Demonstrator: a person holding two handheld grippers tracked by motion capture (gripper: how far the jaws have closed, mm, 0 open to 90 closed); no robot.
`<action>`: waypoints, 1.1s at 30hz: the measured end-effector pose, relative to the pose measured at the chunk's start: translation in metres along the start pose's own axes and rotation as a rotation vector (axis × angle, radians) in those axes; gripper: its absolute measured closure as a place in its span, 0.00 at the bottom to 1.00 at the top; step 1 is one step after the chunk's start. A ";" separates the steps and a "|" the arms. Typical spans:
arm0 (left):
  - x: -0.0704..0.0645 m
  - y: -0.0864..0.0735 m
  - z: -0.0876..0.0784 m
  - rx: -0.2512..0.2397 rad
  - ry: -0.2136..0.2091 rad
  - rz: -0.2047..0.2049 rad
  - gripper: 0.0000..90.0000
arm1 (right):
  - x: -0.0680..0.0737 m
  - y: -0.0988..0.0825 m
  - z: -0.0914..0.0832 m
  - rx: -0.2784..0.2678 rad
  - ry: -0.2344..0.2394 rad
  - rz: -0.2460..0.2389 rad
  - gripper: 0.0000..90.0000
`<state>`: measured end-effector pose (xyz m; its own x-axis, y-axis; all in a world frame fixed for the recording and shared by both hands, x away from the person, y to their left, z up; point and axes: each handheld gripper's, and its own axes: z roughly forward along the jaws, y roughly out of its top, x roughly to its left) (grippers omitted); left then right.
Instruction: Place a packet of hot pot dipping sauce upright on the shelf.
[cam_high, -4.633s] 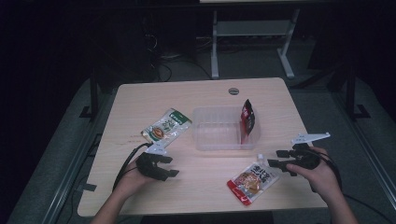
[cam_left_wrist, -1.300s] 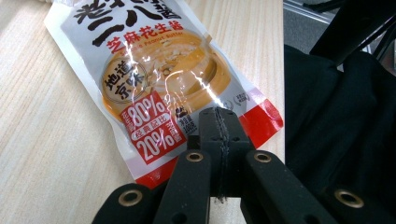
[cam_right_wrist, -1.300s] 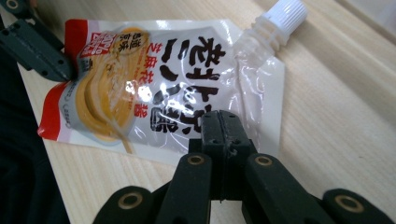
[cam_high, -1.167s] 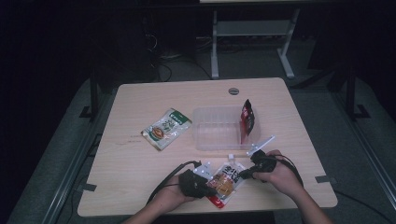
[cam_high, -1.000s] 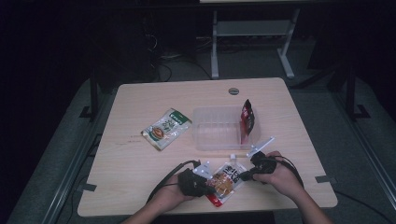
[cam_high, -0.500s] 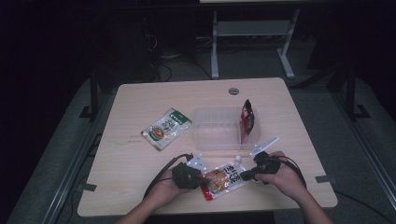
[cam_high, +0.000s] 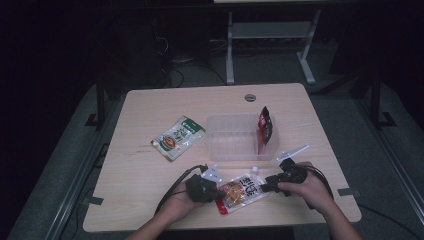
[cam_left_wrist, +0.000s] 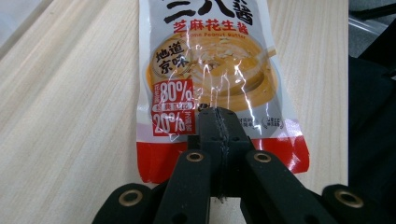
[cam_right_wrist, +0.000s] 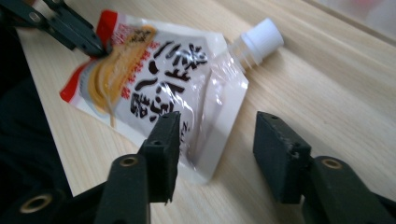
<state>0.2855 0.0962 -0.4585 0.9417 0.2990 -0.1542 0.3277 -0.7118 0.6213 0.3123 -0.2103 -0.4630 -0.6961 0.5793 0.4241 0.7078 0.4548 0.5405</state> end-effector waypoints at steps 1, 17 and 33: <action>0.000 0.000 0.000 0.000 -0.001 0.000 1.00 | -0.001 0.000 0.001 -0.005 0.013 0.008 0.51; 0.000 0.000 0.001 0.006 0.000 -0.012 1.00 | -0.001 0.001 0.019 -0.048 0.174 0.047 0.61; 0.000 0.000 0.000 0.009 -0.003 -0.009 1.00 | 0.001 0.006 0.029 0.000 0.198 0.022 0.93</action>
<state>0.2855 0.0963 -0.4589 0.9390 0.3034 -0.1616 0.3365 -0.7147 0.6132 0.3192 -0.1873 -0.4798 -0.6908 0.4442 0.5706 0.7228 0.4437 0.5297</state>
